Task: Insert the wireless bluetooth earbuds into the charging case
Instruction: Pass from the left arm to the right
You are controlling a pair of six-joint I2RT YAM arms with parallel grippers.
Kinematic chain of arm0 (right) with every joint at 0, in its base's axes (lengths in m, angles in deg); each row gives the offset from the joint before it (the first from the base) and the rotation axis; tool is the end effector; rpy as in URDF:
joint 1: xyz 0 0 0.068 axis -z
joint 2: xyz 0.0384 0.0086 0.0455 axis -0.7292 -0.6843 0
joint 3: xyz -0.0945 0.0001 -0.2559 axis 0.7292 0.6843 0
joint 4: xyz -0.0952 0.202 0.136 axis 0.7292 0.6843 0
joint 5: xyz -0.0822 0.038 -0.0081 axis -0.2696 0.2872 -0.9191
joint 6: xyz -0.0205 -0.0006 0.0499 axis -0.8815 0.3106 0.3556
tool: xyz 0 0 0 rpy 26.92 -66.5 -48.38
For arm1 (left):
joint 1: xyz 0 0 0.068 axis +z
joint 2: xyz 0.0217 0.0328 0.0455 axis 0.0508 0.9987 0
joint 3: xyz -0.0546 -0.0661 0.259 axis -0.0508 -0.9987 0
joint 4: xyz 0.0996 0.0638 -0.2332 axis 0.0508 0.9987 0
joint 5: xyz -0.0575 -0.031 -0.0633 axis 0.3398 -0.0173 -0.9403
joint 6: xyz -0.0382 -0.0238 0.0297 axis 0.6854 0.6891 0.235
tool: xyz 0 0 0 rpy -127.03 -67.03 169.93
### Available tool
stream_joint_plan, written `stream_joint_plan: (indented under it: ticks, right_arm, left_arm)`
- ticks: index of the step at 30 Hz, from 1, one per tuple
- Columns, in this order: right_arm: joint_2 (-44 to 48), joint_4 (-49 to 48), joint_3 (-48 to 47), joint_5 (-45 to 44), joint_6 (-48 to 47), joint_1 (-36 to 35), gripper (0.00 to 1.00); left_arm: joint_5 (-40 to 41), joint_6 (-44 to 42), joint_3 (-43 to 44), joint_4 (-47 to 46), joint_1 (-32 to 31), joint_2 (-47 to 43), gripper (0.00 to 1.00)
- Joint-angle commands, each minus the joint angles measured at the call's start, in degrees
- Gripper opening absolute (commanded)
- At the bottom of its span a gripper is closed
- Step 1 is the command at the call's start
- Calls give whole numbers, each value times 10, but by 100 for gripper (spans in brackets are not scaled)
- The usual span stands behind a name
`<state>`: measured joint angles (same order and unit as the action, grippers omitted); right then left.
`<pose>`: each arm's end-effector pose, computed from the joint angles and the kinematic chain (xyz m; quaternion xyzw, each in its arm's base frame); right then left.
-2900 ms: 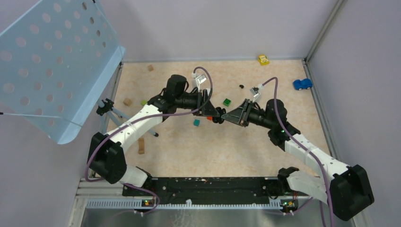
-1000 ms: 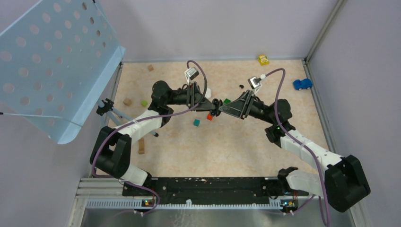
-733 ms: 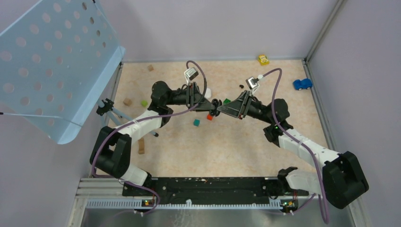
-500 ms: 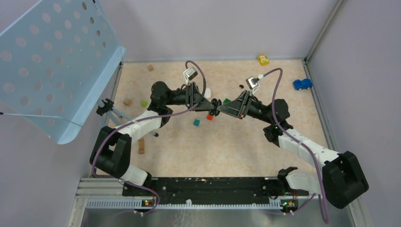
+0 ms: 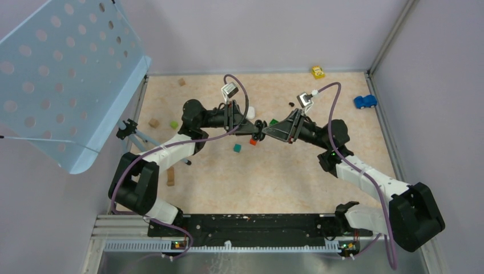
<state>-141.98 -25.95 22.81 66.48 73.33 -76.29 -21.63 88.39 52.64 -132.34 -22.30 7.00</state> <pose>0.2062 0.1433 0.3106 -0.0607 0.6164 0.7187 0.3161 0.2737 -0.1653 0.3094 0.1519 0.6476 -0.7373 0.1179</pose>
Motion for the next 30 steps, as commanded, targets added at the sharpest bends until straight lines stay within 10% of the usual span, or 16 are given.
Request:
stream_joint_plan:
  ticks: [1,8,19,24,30]
  right_arm:
    - [2,-18,-27,-10,-11,-6,40]
    - [2,-15,-21,-12,-11,-5,28]
    - [0,17,-31,-13,-28,-6,43]
    - [-2,25,-35,-10,-32,-5,35]
    - [3,23,-25,-18,-29,-5,0]
  left_arm:
    - [-6,-1,-1,-30,-5,-3,0]
    - [-6,-3,-1,-30,-5,-5,0]
    - [-6,-4,-2,-29,-5,-7,0]
    - [-7,-6,0,-25,-5,-7,0]
    - [-10,-3,-1,-25,-5,-5,2]
